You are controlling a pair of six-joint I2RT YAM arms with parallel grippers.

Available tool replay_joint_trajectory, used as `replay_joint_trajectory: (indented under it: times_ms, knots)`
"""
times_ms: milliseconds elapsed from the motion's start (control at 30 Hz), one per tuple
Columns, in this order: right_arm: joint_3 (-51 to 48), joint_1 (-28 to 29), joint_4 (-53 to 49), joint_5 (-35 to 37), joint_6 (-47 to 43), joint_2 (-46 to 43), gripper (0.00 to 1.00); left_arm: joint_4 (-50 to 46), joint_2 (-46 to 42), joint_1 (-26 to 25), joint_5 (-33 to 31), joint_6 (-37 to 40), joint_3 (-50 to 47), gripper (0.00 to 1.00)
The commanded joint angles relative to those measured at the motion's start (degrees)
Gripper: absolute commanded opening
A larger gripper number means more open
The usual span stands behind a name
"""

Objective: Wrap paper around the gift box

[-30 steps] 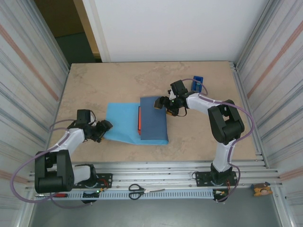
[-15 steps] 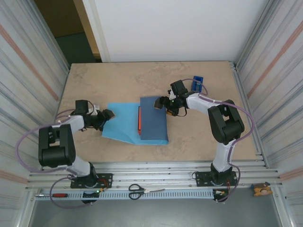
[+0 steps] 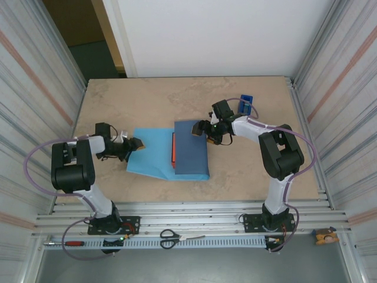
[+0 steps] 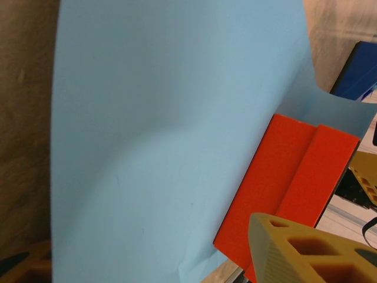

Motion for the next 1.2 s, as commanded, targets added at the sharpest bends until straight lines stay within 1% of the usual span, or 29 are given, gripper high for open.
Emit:
replay_joint_trajectory:
  times_ms: [0, 133, 200, 300, 433, 667, 800, 1033, 1167]
  knots:
    - [-1.6, 0.7, -7.5, 3.1, -1.2, 2.5, 0.8, -3.8, -0.3, -0.8, 0.7, 2.5, 0.2, 0.53]
    - [-1.6, 0.7, -7.7, 3.1, -1.3, 2.3, 0.8, -5.3, -0.3, -1.1, -1.6, 2.9, 0.2, 0.42]
    - [-1.5, 0.7, -7.6, 2.9, -1.2, 2.4, 0.8, -5.5, -0.1, -1.2, -1.6, 2.9, 0.2, 0.38]
    - [-1.5, 0.8, -7.7, 3.0, -1.2, 2.5, 0.8, -5.6, -0.9, -1.2, -1.5, 3.0, 0.4, 0.34]
    - [-1.9, 0.7, -7.6, 3.2, -1.2, 2.3, 0.8, -5.1, -4.0, -1.2, -1.5, 2.8, 0.6, 0.32]
    - [-2.2, 0.7, -7.5, 3.3, -1.1, 2.3, 0.8, -5.6, -8.3, -1.1, -3.3, 3.1, 0.2, 0.2]
    - [-2.1, 0.7, -7.5, 3.1, -1.2, 2.5, 0.8, -6.6, -6.9, -1.1, -2.7, 3.4, 0.7, 0.1]
    - [-2.3, 0.7, -7.4, 3.3, -1.2, 2.3, 0.8, -5.8, -7.6, -1.2, -1.0, 3.3, 1.1, 0.01]
    - [-2.6, 0.7, -7.4, 3.4, -1.1, 2.1, 0.8, -5.7, -11.1, -2.4, 0.5, 4.1, 3.2, 0.0]
